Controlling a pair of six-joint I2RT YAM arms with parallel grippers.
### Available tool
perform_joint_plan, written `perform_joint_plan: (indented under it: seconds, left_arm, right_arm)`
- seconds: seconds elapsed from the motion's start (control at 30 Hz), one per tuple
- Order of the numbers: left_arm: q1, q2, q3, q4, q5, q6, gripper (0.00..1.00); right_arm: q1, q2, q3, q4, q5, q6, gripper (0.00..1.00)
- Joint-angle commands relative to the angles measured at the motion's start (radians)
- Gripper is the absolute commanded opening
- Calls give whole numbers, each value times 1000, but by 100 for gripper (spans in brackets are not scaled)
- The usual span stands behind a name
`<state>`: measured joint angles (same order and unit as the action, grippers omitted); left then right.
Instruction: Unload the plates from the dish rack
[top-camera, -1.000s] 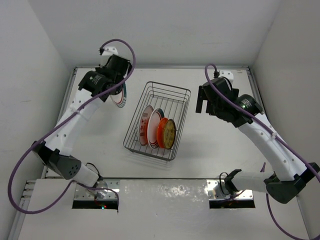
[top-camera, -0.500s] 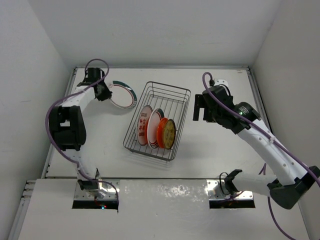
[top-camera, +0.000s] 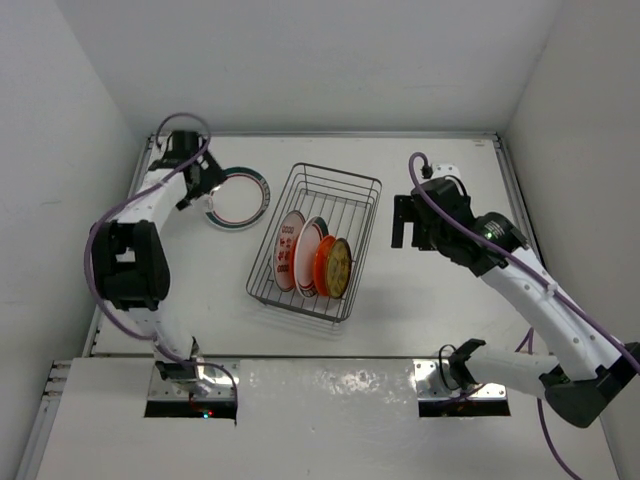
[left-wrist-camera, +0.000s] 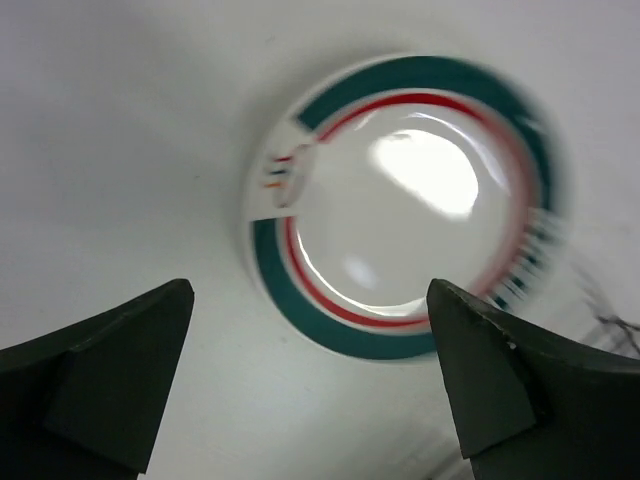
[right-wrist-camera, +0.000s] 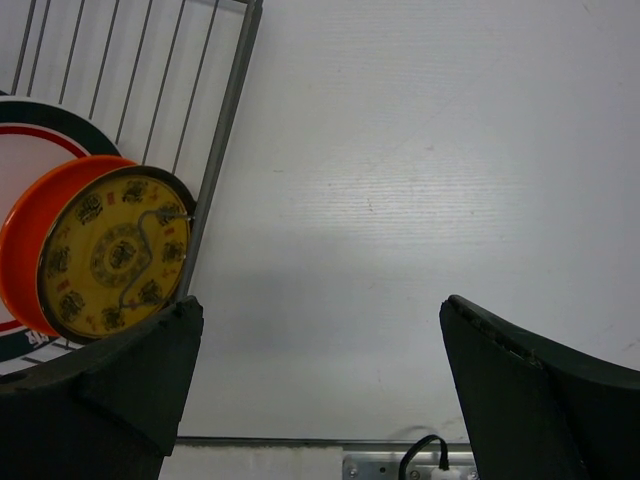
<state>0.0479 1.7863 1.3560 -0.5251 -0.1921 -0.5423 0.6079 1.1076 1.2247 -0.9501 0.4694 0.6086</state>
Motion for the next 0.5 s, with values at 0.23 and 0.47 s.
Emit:
perform_joint_plan:
  seconds: [0.23, 0.47]
  left_arm:
    - [-422, -280, 240, -216, -43, 149, 99]
    - [-494, -395, 115, -259, 20, 208, 93]
  right_arm:
    - [-14, 66, 33, 40, -34, -30, 99]
    - [-20, 80, 29, 53, -83, -26, 99]
